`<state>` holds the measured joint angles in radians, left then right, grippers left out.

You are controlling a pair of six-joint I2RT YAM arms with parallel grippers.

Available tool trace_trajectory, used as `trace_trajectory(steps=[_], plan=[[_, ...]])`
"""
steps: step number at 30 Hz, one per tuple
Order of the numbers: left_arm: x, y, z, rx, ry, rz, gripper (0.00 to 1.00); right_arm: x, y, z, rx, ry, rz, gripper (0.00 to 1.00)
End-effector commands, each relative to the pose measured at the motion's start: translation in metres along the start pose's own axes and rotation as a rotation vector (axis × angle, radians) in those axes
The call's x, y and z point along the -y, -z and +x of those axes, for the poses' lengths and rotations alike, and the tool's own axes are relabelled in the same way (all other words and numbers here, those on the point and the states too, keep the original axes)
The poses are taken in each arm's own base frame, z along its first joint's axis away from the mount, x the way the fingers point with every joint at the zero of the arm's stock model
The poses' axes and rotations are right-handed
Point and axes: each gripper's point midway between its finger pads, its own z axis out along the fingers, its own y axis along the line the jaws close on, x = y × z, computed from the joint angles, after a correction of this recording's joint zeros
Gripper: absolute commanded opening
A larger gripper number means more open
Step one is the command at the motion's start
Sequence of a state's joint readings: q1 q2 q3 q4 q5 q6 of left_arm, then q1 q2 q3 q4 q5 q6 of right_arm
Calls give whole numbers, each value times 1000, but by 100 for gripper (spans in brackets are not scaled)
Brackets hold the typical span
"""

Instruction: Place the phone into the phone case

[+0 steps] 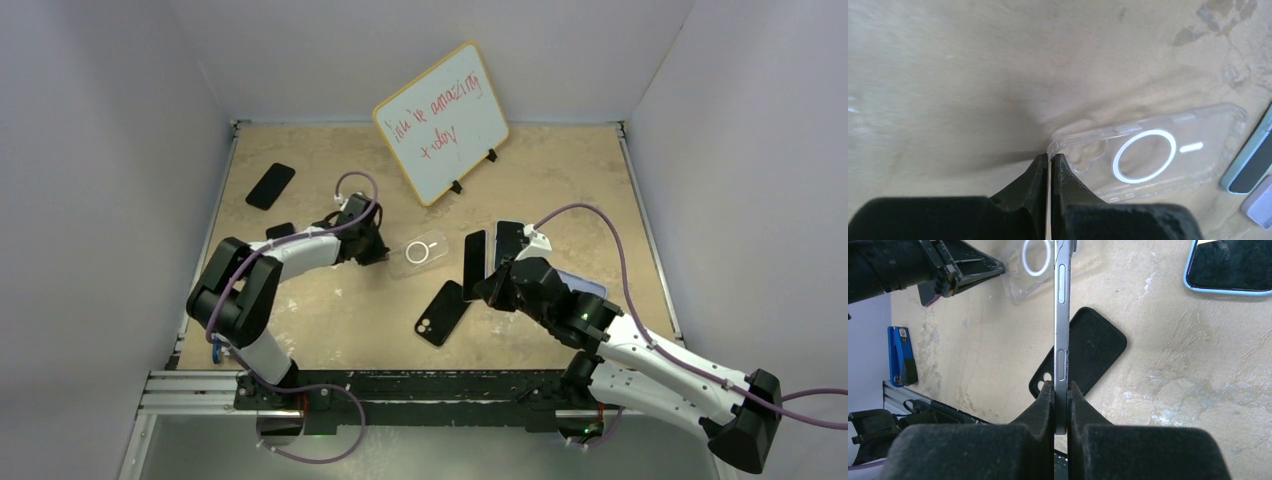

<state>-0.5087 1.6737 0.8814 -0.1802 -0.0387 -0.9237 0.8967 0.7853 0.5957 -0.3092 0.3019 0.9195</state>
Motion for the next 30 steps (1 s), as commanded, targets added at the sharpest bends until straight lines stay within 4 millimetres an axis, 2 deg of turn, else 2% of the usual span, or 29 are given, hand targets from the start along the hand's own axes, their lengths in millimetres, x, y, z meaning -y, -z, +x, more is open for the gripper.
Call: trace_trajectory(steps=[1, 6, 12, 15, 21, 25, 30], plan=[[-10, 27, -29, 55, -171, 1, 0, -17, 1, -20, 69, -13, -41, 0], [-28, 59, -44, 98, -432, -50, 0, -17, 0, -22, 46, 39, -1, 0], [-32, 76, -27, -6, -725, 34, 0, -20, -4, -15, -1, 56, -6, 0], [-30, 76, -18, -52, -806, 89, 0, -28, -5, -13, -25, 59, -39, 0], [-32, 72, -13, -128, -923, 104, 0, -43, -8, -5, -76, 78, -106, 0], [-34, 68, -12, -158, -928, 79, 0, -46, -9, 0, -106, 87, -118, 0], [-29, 58, 2, -193, -957, 103, 0, -46, -12, 7, -132, 83, -127, 0]])
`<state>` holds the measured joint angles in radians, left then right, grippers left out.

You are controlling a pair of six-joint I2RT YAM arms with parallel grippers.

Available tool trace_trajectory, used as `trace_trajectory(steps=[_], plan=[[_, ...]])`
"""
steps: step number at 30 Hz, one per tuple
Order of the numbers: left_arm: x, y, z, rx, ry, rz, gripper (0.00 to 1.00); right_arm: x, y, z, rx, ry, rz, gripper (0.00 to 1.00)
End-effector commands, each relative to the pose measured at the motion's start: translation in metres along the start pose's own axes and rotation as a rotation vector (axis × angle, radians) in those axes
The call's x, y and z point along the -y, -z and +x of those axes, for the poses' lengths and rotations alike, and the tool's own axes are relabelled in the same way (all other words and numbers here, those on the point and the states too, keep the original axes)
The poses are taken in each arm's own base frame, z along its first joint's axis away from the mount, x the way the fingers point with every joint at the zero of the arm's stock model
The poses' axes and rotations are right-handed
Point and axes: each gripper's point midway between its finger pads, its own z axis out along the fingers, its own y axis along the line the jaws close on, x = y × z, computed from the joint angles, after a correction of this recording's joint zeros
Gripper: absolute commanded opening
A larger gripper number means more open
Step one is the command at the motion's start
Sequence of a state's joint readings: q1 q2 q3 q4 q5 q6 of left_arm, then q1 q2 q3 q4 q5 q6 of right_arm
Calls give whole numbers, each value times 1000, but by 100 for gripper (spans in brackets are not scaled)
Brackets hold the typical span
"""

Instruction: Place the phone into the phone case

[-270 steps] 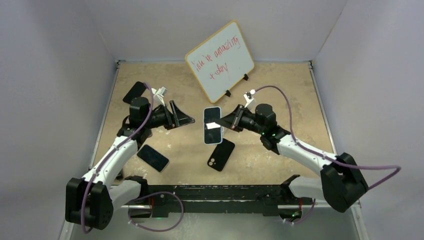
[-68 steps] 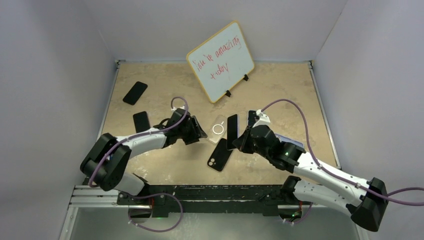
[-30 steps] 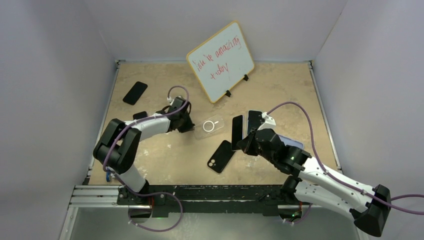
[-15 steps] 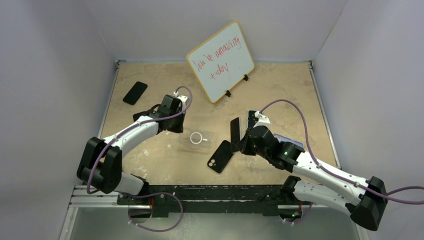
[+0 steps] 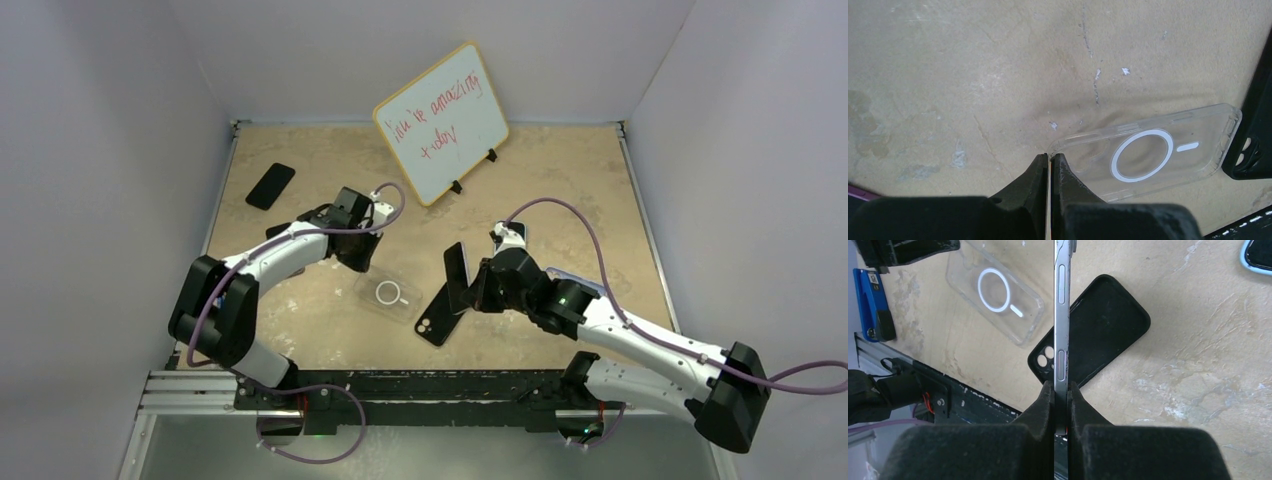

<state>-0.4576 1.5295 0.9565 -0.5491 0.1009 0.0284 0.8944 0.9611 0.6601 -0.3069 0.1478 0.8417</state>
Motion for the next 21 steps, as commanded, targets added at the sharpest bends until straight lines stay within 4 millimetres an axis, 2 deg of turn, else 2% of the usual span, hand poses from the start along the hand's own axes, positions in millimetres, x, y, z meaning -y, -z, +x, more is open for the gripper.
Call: trace_trajectory(steps=[1, 2, 4, 9, 10, 11, 17, 19, 21], plan=[[15, -2, -10, 13, -61, 60, 0, -32, 7, -22, 56, -3, -115, 0], [18, -3, -10, 13, -57, 74, 0, -32, 6, -21, 48, -5, -117, 0], [20, 0, -15, 29, -37, 78, 11, -34, 4, -18, 35, 7, -125, 0], [19, 28, -45, 173, 146, 68, 62, -50, -2, -15, -14, 99, -188, 0], [19, 34, -51, 201, 174, 80, 76, -53, -3, -16, -18, 124, -198, 0], [19, 41, -55, 223, 197, 86, 84, -56, -4, -17, -25, 152, -210, 0], [8, 84, -72, 370, 398, 271, 88, -80, -18, -12, -90, 233, -299, 0], [-5, 103, -72, 440, 479, 308, 87, -89, -25, -8, -125, 268, -344, 0], [-14, 112, -67, 472, 548, 323, 84, -99, -31, -3, -169, 299, -387, 0]])
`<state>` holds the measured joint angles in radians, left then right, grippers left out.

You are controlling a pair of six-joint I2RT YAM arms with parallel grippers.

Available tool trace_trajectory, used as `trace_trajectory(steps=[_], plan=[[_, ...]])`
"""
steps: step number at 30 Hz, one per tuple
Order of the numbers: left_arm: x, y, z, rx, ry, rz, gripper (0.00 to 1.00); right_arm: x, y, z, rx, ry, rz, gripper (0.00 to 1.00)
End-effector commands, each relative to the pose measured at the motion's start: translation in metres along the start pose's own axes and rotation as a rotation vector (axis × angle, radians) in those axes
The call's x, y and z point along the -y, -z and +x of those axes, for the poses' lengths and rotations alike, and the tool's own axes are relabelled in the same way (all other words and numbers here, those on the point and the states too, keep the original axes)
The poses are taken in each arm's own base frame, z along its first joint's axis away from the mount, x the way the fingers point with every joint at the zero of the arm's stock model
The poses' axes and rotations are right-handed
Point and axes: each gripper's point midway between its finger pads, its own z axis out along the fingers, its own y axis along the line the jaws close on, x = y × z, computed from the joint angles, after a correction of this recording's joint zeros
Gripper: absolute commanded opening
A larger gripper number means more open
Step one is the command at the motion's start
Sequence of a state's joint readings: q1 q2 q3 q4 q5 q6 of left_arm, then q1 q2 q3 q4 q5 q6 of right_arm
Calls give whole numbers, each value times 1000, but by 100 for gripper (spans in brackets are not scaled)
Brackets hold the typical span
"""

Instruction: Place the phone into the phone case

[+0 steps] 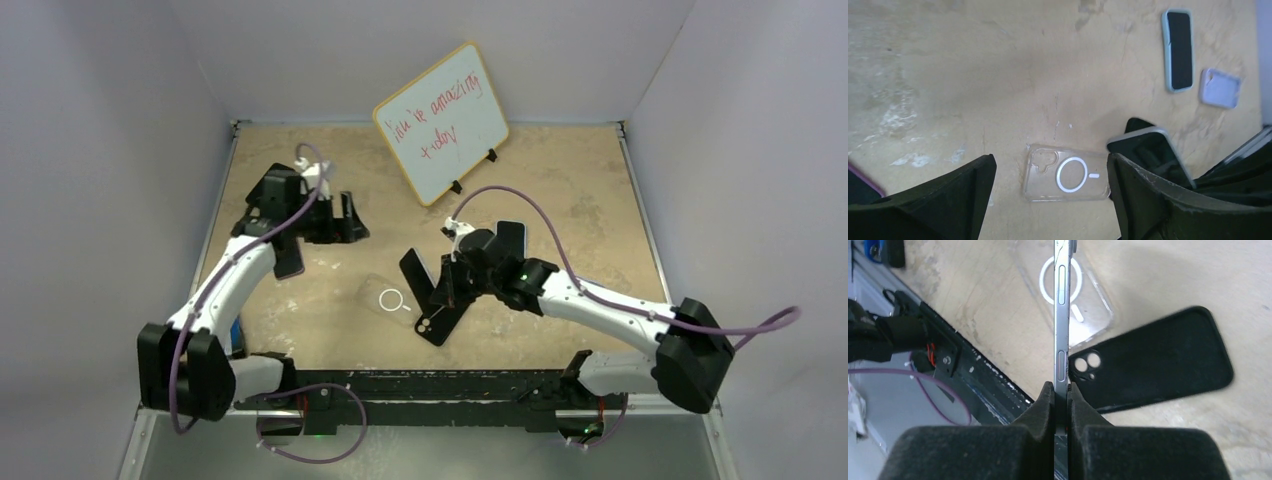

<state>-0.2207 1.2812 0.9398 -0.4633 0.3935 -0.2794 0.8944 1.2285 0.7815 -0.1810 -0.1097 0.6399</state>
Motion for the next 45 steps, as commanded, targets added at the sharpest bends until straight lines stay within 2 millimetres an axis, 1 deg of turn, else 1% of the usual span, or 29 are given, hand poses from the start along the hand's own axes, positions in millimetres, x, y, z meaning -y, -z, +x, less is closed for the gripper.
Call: trace_trajectory(steps=[1, 3, 5, 7, 9, 12, 16, 18, 21, 24, 27, 33, 35, 36, 42, 45], plan=[[10, 32, -18, 119, 180, 141, 83, -50, -7, -28, 10, 132, -219, 0], [7, 36, -10, 108, 262, 172, 80, -58, -13, -27, -24, 173, -266, 0], [9, 37, 4, 85, 359, 241, 76, -63, -17, -27, -48, 224, -301, 0], [3, 38, 14, 96, 447, 285, 70, -63, -22, -32, -43, 261, -306, 0], [-3, 37, 25, 103, 497, 288, 68, -62, -27, -38, -47, 286, -323, 0], [-9, 32, 43, 88, 531, 263, 66, -54, -36, -40, -100, 312, -333, 0], [-14, 27, 60, 80, 561, 242, 65, -39, -50, -38, -160, 347, -290, 0], [-18, 23, 73, 68, 586, 220, 66, -33, -55, -36, -172, 358, -285, 0], [-20, 18, 85, 61, 615, 224, 69, -27, -63, -26, -218, 352, -303, 0], [-19, 16, 93, 62, 636, 239, 71, -23, -69, -15, -267, 369, -329, 0], [-22, 13, 100, 43, 661, 221, 71, -20, -74, -5, -302, 369, -349, 0], [-25, 4, 112, 20, 717, 209, 69, -14, -85, 5, -352, 353, -356, 0], [-23, -1, 116, 11, 735, 212, 68, -11, -88, 10, -380, 350, -356, 0], [-21, -4, 113, 18, 720, 223, 67, -11, -89, 13, -393, 349, -361, 0], [-8, -24, 125, -49, 681, 200, 65, -7, -97, 21, -432, 322, -368, 0], [-6, -30, 125, -28, 679, 196, 60, -5, -99, 25, -451, 313, -371, 0]])
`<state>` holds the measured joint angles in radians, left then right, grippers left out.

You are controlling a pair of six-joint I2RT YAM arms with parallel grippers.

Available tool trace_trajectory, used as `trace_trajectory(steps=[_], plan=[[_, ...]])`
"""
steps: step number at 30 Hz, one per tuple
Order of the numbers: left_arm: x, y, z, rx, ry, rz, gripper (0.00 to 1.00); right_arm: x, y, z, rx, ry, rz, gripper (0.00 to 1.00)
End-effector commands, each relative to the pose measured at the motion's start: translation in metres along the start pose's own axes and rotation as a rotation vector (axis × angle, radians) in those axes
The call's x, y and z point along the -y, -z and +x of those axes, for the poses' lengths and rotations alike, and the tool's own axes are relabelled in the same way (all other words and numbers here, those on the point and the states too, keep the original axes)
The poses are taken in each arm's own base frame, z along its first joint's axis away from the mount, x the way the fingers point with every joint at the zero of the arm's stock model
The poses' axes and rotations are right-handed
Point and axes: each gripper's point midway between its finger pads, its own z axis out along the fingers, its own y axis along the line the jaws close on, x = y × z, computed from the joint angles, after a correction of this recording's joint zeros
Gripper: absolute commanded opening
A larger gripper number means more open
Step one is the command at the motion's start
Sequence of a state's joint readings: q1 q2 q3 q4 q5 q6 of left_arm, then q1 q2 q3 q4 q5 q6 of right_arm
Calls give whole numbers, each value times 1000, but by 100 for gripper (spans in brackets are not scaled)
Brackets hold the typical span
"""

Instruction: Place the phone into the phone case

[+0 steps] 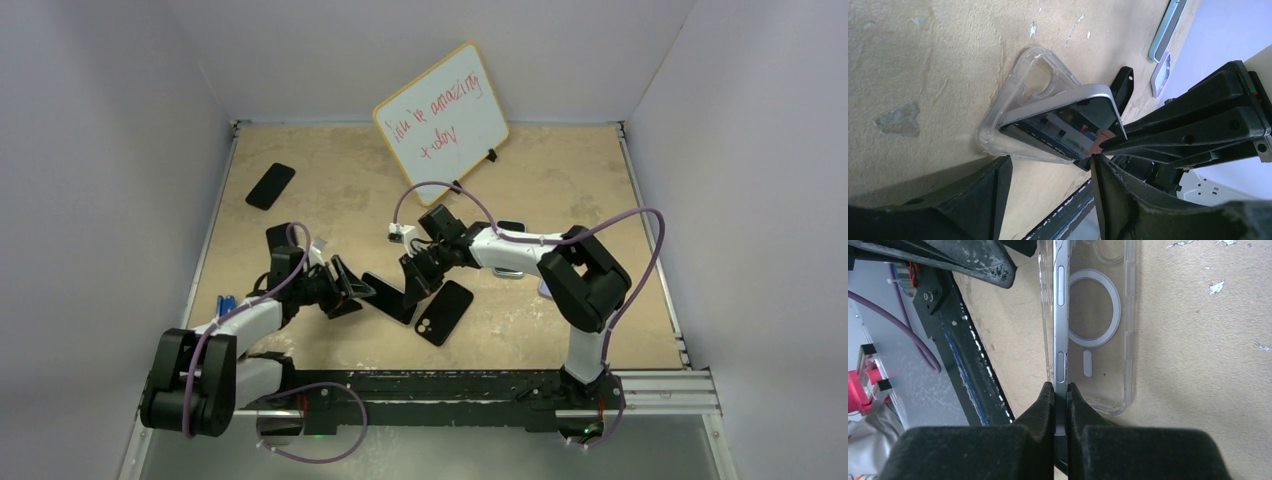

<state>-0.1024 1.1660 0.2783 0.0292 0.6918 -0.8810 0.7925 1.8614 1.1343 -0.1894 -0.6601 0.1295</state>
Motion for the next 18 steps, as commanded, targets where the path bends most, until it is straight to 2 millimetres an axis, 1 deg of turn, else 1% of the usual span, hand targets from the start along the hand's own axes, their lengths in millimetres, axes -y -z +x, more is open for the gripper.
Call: trace_trajectory(steps=[1, 4, 10, 17, 18], plan=[[9, -8, -15, 85, -32, 29, 58, 1, -8, 13, -59, -5, -18, 0], [7, -8, -20, 106, -63, 10, 51, -1, -9, 17, -78, -10, -41, 0], [-4, -10, -33, 145, -114, -60, 47, -3, -12, 23, -118, -35, -74, 0], [2, -14, -43, 153, -141, -57, 42, 10, -19, 21, -115, -107, -3, 0], [3, -14, -45, 153, -147, -59, 42, 13, -19, 21, -113, -121, 17, 3]])
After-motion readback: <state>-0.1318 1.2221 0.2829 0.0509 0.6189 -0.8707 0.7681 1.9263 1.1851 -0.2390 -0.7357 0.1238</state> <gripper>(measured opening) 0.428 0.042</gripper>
